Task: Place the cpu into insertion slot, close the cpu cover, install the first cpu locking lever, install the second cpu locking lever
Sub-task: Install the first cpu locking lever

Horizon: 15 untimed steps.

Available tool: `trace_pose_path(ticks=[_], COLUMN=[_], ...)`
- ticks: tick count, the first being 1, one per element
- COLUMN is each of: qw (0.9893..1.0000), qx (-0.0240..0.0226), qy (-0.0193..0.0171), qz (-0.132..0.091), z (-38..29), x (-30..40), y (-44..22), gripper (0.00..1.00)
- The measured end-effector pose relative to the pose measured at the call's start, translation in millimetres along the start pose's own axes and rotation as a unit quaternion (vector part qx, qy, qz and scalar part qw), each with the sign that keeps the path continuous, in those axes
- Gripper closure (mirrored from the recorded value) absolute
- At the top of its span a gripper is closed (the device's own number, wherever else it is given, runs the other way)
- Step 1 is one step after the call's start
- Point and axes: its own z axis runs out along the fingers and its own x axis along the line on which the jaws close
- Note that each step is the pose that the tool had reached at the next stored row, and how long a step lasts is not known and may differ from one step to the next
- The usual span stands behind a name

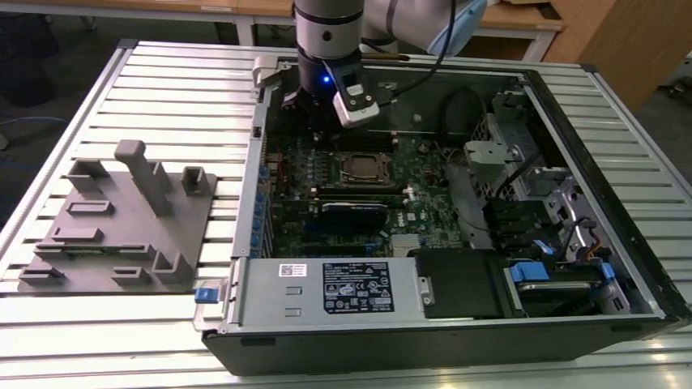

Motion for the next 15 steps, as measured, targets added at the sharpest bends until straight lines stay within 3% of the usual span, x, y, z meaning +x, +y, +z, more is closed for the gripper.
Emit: trace_pose_path(ticks=[15], qw=[1.0], qx=[-0.0003], qy=[0.0001], qz=[0.0], z=[-2.5], x=[0.4], y=[0.0], gripper=[0.9])
